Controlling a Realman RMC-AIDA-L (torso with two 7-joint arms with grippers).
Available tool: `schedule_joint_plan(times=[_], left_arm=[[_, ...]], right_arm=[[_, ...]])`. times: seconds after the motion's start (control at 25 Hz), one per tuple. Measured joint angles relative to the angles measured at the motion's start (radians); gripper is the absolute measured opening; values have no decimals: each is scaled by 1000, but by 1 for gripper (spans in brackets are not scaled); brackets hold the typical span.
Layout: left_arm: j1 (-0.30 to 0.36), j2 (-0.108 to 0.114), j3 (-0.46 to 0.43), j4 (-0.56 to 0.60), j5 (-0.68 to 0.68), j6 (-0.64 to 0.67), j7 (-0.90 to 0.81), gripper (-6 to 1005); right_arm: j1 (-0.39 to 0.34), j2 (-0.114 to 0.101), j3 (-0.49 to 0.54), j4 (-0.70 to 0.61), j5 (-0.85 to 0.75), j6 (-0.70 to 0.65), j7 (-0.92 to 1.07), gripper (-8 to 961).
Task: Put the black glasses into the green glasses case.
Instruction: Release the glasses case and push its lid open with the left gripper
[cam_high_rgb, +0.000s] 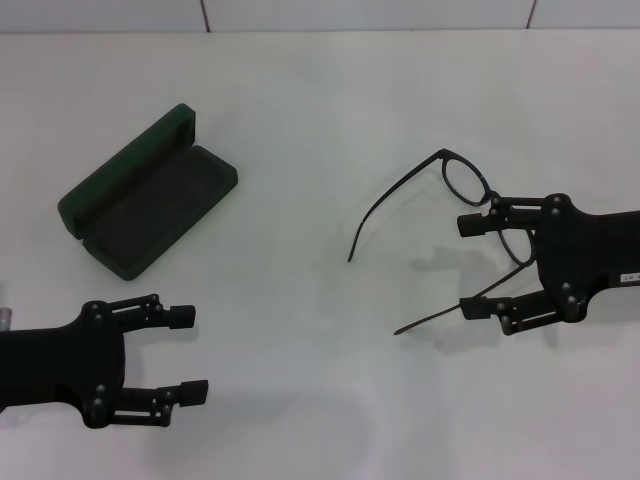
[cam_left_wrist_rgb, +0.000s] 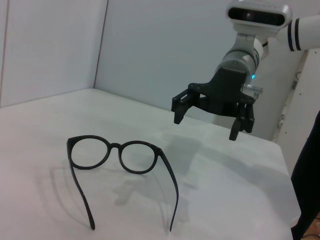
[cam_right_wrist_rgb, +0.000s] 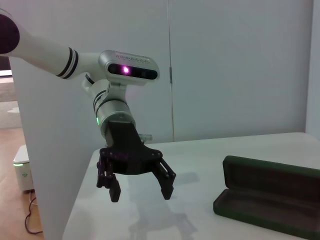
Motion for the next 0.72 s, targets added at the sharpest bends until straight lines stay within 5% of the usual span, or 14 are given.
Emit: schedule_joint_plan(times=[0.52,0.72], left_arm=[[-6,-1,-6,2,-8,-28,-44,862],[-37,-4,-113,52,5,-41,-188,862]], right_arm=[[-1,1,0,0,0,3,0,867],[-1,2,0,0,0,1,0,867]])
